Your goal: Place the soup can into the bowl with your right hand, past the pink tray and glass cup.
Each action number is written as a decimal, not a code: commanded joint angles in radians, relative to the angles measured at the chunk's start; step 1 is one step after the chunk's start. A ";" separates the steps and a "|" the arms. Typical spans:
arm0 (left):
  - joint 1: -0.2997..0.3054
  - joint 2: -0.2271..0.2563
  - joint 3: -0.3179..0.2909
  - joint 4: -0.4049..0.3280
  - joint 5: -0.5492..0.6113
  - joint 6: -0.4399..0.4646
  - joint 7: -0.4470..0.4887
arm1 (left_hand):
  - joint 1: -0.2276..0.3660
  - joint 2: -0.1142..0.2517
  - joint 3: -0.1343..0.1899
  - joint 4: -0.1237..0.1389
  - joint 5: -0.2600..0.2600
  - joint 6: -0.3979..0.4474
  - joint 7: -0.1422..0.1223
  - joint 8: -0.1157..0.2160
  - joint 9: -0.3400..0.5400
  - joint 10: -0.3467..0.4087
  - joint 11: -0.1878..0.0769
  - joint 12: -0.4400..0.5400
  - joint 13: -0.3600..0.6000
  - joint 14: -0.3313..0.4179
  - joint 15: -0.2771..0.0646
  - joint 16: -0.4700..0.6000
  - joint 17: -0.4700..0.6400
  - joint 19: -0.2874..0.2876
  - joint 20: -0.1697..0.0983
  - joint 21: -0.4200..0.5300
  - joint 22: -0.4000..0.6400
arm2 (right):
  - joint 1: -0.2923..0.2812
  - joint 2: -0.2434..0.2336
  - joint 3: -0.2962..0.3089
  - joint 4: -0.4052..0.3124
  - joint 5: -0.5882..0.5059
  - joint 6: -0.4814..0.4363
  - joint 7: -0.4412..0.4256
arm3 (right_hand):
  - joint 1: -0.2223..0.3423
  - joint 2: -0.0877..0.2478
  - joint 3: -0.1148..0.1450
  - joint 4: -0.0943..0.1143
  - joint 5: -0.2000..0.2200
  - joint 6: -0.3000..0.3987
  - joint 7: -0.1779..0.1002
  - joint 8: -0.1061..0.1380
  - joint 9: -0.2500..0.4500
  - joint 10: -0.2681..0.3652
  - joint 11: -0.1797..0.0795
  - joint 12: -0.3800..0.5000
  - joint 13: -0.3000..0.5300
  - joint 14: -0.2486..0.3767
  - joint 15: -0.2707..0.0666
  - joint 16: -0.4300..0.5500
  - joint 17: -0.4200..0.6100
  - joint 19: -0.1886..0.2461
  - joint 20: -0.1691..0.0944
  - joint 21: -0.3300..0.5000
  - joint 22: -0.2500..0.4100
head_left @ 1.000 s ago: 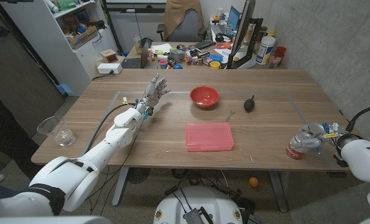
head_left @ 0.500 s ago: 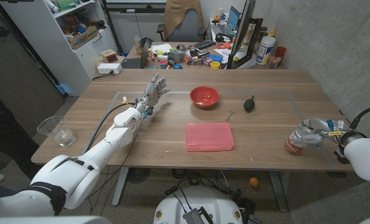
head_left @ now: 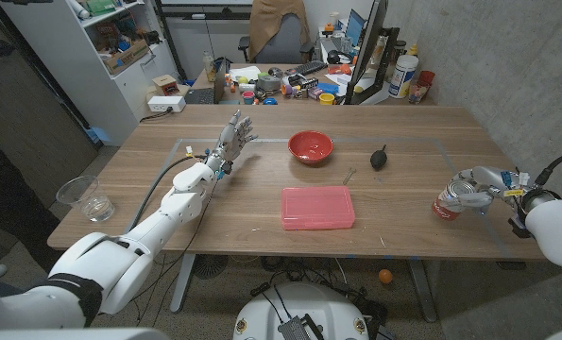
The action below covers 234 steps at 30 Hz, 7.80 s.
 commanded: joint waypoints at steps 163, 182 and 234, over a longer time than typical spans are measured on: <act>0.053 0.055 -0.043 -0.013 -0.032 -0.032 -0.021 | -0.002 0.128 -0.008 0.001 0.010 -0.271 0.005 0.006 0.004 -0.300 0.005 0.003 0.003 -0.286 0.003 0.003 0.003 -0.303 0.011 -0.021 0.006 | 1.633 0.176 -1.340 0.840 -0.022 0.177 0.138 | 0.368 0.339 -0.063 0.026 -0.003 0.181 0.073 0.038 0.017 0.123 -0.028 0.173 0.204 0.030 0.001 -0.061 0.062 0.000 -0.035 0.074 -0.096; 0.027 0.044 -0.026 0.020 -0.008 -0.038 -0.026 | -0.002 0.127 -0.011 0.001 0.010 -0.272 0.004 0.006 0.004 -0.302 0.005 0.002 0.003 -0.287 0.002 0.003 0.003 -0.305 0.011 -0.023 0.007 | 1.660 0.184 -1.369 0.968 0.071 0.211 0.158 | 0.369 0.341 -0.066 0.028 -0.002 0.189 0.075 0.036 0.013 0.126 -0.027 0.174 0.202 0.033 0.000 -0.063 0.068 0.000 -0.036 0.079 -0.102; 0.035 0.055 -0.027 0.012 -0.011 -0.022 -0.027 | -0.002 0.128 -0.016 0.001 0.011 -0.274 0.004 0.005 0.004 -0.305 0.007 0.002 0.004 -0.290 0.002 0.003 0.003 -0.303 0.011 -0.028 0.007 | 1.660 0.212 -1.437 1.080 0.133 0.243 0.076 | 0.363 0.338 -0.078 0.034 -0.004 0.179 0.068 0.022 0.009 0.113 -0.028 0.172 0.198 0.032 0.001 -0.077 0.078 -0.013 -0.034 0.090 -0.114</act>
